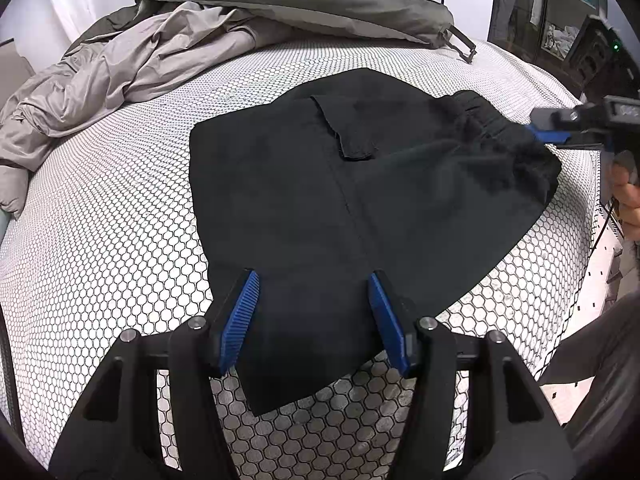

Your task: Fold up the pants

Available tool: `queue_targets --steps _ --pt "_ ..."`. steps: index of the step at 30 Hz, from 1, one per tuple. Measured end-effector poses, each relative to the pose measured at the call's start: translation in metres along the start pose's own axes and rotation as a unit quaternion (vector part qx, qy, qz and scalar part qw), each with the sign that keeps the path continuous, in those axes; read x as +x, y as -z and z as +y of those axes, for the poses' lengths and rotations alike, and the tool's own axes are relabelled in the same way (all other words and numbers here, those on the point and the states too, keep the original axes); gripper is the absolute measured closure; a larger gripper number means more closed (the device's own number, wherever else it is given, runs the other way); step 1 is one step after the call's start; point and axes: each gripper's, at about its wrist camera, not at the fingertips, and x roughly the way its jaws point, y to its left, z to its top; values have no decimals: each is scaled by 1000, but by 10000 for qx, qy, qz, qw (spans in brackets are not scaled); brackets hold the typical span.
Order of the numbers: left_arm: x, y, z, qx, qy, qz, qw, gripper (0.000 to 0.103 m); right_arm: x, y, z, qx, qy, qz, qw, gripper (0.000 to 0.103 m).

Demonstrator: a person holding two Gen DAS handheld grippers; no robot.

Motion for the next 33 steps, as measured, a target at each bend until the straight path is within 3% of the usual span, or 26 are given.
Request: queue_targets --steps 3,7,8,10,14,16,18,19,21,22,23,25,28,33 --pt "1 0 0 15 -4 2 10000 49 3 0 8 -42 -246 68 9997 64" --pt "2 -1 2 24 -3 4 10000 48 24 1 2 -97 147 406 9990 65" --pt "2 -1 3 18 7 5 10000 48 29 2 0 -130 289 466 9984 78" --pt "1 -1 4 -7 31 8 10000 48 33 3 1 -245 532 458 9972 89" --pt "-1 -2 7 -94 155 1 9998 48 7 3 28 -743 378 79 9965 91" --pt "0 -2 6 -55 130 24 9999 48 7 8 28 -943 712 206 9928 91" --pt "1 -1 4 14 103 43 9999 48 21 13 8 -723 1101 548 9898 88" --pt "0 -1 4 24 74 38 10000 48 25 14 -2 -484 973 660 9919 87" --pt "0 -1 4 -10 84 51 10000 48 12 9 -5 -241 648 481 9964 81" --pt "0 -1 5 -23 95 56 9999 48 0 5 -1 -330 663 243 9970 72" --pt "1 -1 5 -16 95 59 9999 48 -9 3 1 -402 739 9 9965 56" --pt "1 -1 4 -14 87 58 9999 47 -23 -4 -2 -296 770 -439 9956 47" --pt "1 -1 4 -17 83 58 9999 47 -16 -15 -23 252 466 -461 9975 47" --pt "1 0 5 -31 98 53 9999 47 5 -26 -33 587 271 -248 9976 47"
